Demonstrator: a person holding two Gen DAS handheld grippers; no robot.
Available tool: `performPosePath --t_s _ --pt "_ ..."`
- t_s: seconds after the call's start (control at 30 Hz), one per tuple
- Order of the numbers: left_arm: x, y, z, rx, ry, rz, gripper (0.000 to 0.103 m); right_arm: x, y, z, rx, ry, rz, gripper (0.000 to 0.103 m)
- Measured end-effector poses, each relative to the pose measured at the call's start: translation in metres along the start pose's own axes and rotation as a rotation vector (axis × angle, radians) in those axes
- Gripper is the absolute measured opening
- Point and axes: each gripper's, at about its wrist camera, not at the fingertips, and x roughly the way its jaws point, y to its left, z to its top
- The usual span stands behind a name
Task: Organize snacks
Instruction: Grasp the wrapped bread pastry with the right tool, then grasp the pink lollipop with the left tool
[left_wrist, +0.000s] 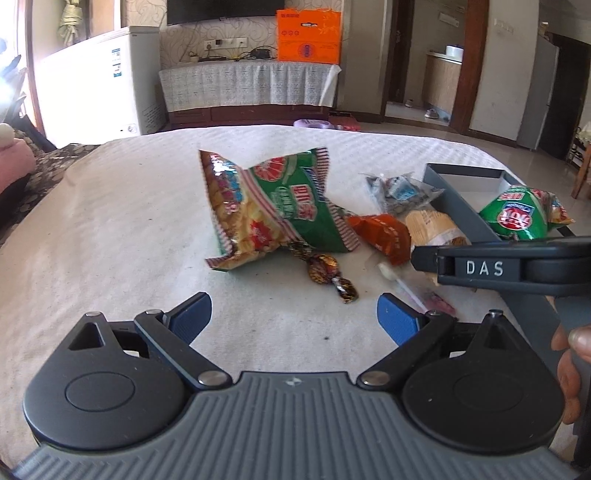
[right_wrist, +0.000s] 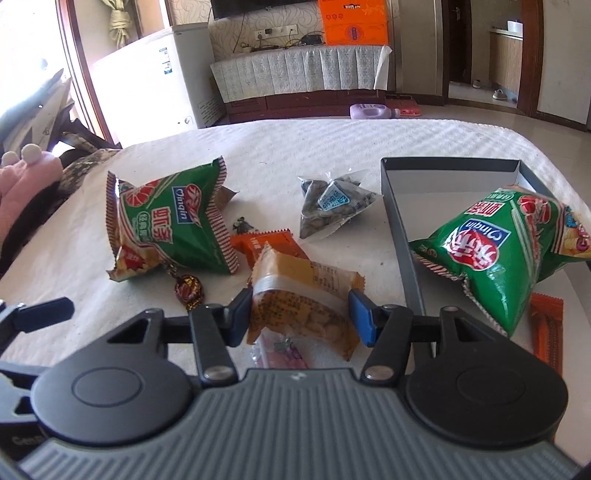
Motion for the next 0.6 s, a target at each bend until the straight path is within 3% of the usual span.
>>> performPosePath --t_s 0.27,0.6 --pt "0.009 -0.025 -0.004 0.010 0.000 -0.116 0.098 -0.023 -0.016 0.000 0.017 -0.025 0.018 0.059" --pt "0.030 -0.055 -0.001 0.010 0.004 -0.190 0.097 -0.043 -0.027 0.000 0.012 -0.063 0.028 0.059"
